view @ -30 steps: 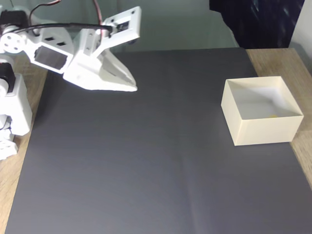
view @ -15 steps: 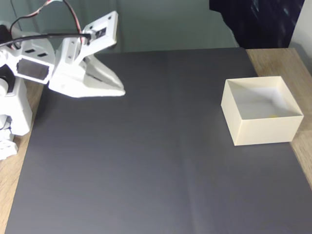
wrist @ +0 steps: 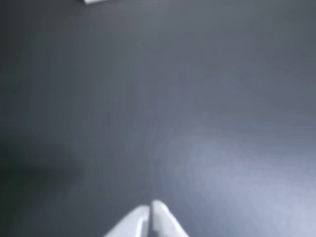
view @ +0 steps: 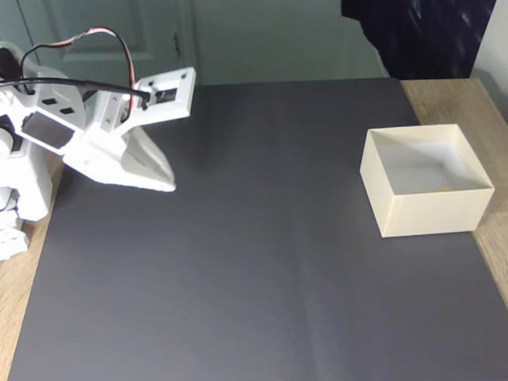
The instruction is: Grasp a cube block and put it in the white box.
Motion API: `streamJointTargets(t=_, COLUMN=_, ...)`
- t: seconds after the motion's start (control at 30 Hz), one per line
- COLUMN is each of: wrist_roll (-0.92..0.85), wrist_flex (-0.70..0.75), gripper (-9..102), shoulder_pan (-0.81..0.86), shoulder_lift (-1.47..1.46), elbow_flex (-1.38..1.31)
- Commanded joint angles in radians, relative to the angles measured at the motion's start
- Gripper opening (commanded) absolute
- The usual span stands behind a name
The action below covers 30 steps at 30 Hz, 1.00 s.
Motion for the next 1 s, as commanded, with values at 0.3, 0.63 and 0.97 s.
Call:
streamJointTargets(t=0.3, wrist_roll=-0.031, wrist_flex=0.215, gripper=0, shoulder_pan=-0.014, shoulder_lift=0.009, elbow_flex=0.020)
streamJointTargets(t=0.63, wrist_roll=-0.109, wrist_flex=0.247, gripper=0, shoulder_pan=-0.029, shoulder_lift=0.005, elbow_flex=0.057)
streamJointTargets(t=0.97, wrist_roll=-0.152, wrist_flex=0.261, gripper=0, shoulder_pan=-0.037, shoulder_lift=0.011, elbow_flex=0.058)
